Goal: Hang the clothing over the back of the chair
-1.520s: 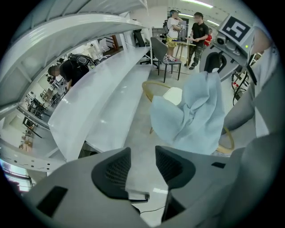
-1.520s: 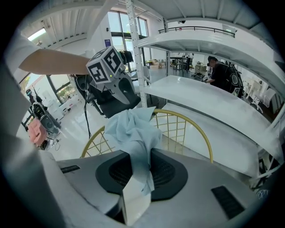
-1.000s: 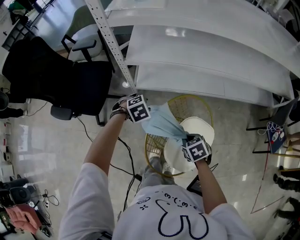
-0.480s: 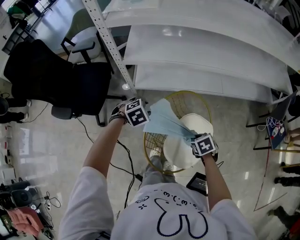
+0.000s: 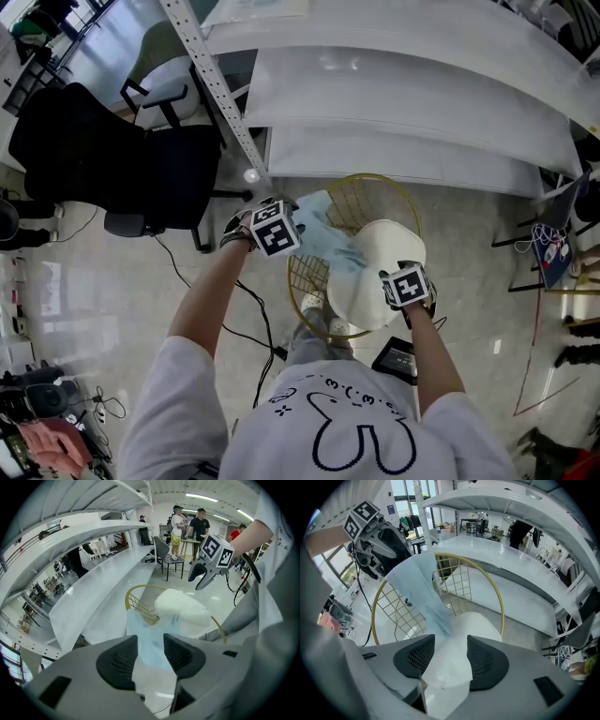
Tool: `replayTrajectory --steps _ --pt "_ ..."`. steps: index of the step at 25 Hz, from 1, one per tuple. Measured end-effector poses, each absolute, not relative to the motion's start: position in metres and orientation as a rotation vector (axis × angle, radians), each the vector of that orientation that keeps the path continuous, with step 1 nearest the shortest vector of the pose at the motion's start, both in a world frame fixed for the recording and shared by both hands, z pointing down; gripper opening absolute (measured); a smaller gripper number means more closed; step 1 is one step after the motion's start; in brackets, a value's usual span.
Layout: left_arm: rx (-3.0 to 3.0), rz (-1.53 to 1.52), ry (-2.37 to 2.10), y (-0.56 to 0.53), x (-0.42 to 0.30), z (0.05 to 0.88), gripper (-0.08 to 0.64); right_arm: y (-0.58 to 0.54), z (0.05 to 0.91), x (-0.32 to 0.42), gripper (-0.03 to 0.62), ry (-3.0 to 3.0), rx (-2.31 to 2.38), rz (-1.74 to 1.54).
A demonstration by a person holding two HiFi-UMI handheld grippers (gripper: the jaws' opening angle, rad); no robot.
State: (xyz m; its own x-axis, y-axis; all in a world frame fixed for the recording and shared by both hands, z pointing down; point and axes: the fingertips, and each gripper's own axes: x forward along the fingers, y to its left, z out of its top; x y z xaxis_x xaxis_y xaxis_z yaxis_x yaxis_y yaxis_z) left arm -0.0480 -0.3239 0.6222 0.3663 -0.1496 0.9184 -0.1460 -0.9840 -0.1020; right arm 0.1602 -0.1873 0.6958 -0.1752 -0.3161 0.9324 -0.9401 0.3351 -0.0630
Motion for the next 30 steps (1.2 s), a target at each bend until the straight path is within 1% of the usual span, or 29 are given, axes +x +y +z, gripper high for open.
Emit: replayTrajectory --steps 8,20,22,30 --pt "-2.646 -1.659 0.370 -0.316 -0.045 0.602 0.204 -0.210 0.649 0.146 0.193 -1.842 1.229 0.859" --pt "-2.689 -1.528 0.395 -0.297 -0.026 0.564 0.202 -0.239 0.565 0.124 0.187 -2.001 1.272 0.692" --pt "-2.694 -1.511 0.413 -0.295 -0.023 0.559 0.185 -0.243 0.552 0.119 0.187 -2.032 1.269 0.665" --pt "-2.748 -1.409 0.486 -0.286 -0.014 0.526 0.180 -0.255 0.517 0.089 0.187 -2.155 1.207 0.559"
